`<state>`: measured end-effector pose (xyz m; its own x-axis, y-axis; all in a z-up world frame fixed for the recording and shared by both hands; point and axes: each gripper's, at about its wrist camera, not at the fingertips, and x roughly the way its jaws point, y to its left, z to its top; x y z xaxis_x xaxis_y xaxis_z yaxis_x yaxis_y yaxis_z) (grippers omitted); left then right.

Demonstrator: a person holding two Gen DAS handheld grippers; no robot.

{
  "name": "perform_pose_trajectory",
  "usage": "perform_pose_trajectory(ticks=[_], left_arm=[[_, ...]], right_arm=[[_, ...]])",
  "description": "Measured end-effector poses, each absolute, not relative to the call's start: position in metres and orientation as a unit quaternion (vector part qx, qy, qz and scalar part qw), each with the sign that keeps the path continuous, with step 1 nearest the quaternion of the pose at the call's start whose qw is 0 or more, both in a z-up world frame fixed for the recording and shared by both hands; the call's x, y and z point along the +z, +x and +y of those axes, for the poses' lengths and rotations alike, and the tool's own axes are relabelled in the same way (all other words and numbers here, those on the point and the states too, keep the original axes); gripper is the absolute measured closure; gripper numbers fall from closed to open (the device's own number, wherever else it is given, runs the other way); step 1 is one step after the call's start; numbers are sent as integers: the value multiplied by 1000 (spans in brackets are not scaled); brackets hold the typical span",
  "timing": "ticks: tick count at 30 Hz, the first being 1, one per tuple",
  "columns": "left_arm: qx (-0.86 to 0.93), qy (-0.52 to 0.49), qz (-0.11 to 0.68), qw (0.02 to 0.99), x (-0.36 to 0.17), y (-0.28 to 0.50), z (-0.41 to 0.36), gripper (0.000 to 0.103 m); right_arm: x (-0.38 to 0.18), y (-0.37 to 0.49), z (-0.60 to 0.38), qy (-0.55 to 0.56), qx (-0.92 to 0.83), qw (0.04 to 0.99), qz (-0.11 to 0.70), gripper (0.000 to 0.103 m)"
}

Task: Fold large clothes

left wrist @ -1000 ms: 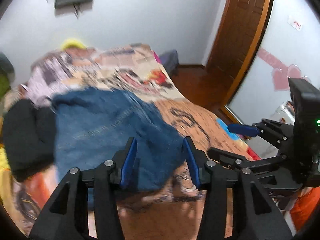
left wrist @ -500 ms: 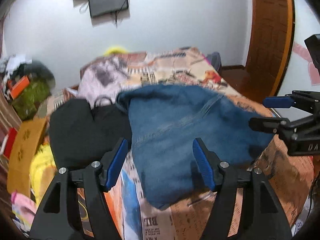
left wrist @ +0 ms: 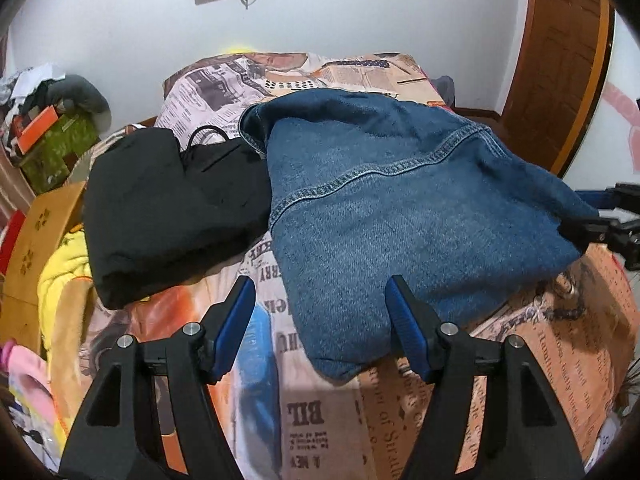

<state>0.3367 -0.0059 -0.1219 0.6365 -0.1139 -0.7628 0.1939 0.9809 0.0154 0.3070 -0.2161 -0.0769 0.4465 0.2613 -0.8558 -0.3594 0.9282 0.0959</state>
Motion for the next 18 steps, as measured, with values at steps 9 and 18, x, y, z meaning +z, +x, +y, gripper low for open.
perform_pose_trajectory(ticks=[9,18], left_arm=[[-58,44,393,917,-86,345,19,36],[-90,-59,456,883,-113,399,48,36]], right_arm=[[-56,318,-204,-71,189,860,469,33],[-80,366,-184,-50,200,842,499,33]])
